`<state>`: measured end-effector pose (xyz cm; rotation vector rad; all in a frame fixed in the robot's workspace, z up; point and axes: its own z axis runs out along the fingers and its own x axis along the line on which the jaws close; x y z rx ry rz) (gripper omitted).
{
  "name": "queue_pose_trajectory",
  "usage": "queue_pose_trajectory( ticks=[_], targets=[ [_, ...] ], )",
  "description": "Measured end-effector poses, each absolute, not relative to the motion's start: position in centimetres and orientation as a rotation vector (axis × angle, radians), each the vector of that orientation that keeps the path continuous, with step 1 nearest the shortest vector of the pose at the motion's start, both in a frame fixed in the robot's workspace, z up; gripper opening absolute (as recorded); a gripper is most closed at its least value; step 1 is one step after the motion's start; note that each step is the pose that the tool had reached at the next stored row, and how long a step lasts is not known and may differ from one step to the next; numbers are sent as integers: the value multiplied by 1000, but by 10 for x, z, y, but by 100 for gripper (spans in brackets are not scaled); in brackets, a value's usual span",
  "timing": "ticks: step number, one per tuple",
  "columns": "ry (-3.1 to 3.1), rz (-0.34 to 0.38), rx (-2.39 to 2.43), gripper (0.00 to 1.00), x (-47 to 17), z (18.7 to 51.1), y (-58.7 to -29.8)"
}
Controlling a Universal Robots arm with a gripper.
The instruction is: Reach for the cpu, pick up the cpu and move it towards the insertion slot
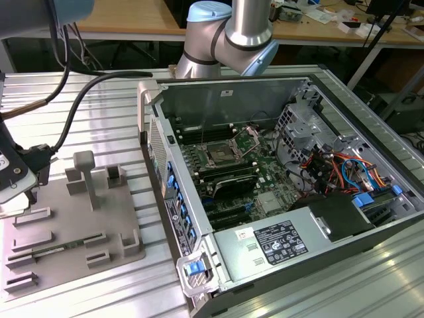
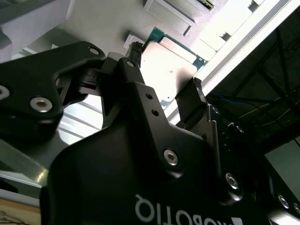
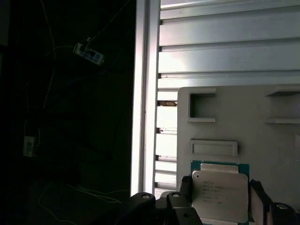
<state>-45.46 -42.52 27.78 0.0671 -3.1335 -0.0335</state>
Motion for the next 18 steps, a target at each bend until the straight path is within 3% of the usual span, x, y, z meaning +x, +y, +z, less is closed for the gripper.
queue_pose_trajectory(
  ticks=[18],
  targets=[
    [-3133, -34, 67, 55, -455, 283, -425]
  ],
)
